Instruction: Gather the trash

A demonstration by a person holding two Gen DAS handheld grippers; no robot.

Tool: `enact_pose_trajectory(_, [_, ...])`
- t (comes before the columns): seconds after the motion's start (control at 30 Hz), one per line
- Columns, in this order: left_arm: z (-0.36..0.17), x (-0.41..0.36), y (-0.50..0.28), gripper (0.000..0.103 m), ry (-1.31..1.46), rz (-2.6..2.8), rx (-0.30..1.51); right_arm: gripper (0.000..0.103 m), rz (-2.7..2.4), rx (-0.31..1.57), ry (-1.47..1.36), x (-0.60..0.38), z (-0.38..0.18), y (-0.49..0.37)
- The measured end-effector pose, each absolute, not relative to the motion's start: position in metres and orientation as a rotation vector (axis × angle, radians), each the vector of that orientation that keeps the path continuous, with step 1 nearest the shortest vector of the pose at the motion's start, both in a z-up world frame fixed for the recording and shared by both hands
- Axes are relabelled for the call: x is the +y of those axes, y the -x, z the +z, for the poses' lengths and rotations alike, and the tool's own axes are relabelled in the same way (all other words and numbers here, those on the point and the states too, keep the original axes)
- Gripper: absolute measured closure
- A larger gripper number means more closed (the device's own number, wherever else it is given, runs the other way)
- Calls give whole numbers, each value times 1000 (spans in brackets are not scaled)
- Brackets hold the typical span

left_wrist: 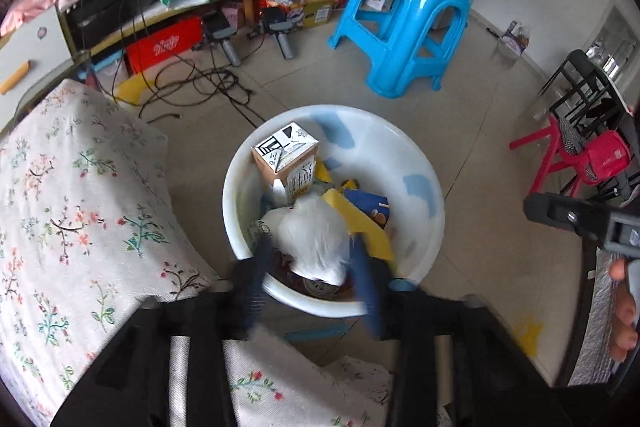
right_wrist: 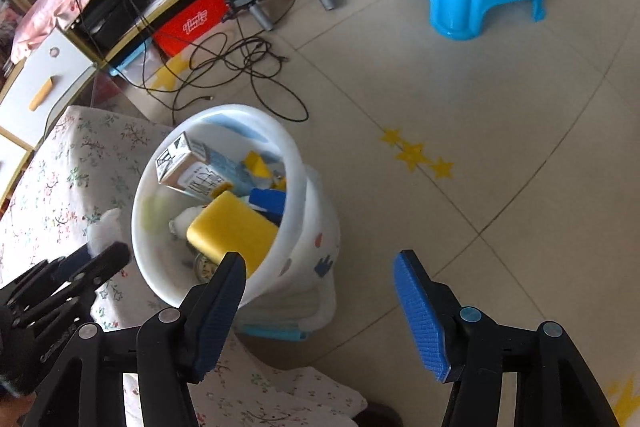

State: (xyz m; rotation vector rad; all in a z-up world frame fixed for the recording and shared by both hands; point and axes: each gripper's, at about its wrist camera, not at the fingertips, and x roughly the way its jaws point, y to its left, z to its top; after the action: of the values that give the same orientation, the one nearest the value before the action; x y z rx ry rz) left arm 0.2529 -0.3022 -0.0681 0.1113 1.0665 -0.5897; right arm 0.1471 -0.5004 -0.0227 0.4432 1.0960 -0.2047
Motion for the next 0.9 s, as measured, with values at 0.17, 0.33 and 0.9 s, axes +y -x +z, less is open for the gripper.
enact_pose_trajectory(0.17, [-65, -298, -252, 15, -97, -541, 1085, 33, -200, 1090, -436, -501, -20, -145])
enact_pose_trajectory(0.33, [-54, -277, -237, 1, -64, -522, 1083, 32, -189, 1085, -422, -492, -17, -142])
enact_pose_trajectory(0.9, [2, -134, -134, 0, -34, -212, 1022, 0, -129, 1034, -261, -372, 19, -107])
